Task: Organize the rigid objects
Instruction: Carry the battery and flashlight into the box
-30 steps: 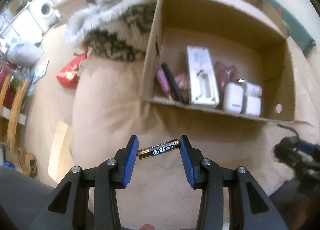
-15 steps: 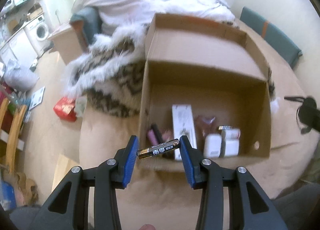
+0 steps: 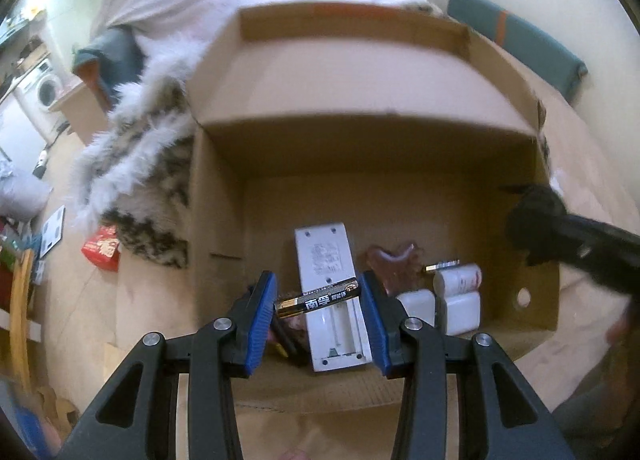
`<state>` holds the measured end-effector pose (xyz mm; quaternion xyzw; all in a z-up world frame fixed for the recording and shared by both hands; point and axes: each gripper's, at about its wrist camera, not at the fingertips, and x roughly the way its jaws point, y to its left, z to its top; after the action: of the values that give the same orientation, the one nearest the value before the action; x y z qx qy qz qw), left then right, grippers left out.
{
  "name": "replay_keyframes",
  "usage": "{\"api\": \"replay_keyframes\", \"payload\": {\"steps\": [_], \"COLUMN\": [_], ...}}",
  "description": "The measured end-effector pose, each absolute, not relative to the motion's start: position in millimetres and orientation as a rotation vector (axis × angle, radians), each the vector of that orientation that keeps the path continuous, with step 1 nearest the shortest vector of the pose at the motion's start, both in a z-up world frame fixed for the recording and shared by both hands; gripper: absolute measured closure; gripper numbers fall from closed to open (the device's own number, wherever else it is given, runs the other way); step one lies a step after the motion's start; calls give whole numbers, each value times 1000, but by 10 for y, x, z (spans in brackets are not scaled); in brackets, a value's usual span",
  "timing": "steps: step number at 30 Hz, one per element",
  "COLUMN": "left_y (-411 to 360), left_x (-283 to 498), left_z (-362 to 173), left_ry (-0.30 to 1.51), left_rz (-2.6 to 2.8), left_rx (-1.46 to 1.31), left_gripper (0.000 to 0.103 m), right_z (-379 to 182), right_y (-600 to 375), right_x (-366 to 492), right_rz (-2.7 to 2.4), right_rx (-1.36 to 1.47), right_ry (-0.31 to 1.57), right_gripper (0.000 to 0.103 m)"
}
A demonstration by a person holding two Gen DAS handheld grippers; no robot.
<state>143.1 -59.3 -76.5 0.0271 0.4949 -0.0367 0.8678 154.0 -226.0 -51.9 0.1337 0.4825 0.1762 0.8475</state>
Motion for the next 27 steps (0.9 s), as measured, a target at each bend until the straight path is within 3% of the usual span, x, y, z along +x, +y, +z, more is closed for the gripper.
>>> {"api": "replay_keyframes", "payload": {"steps": [12, 27], "left_y": [-593, -567], "left_x": [1533, 1556], "left_z": [-1003, -1104], "left_ry": [1079, 1111], "left_rz": [-64, -44], "left_rx": [46, 30], "left_gripper": [64, 63], "right_z": [-1024, -1055], "right_y": [-2047, -1946], "right_x": [1762, 1771], "right_rz": [295, 297], "right_rx": [183, 144], "right_ry": [1200, 1202], "right_gripper": [10, 11]}}
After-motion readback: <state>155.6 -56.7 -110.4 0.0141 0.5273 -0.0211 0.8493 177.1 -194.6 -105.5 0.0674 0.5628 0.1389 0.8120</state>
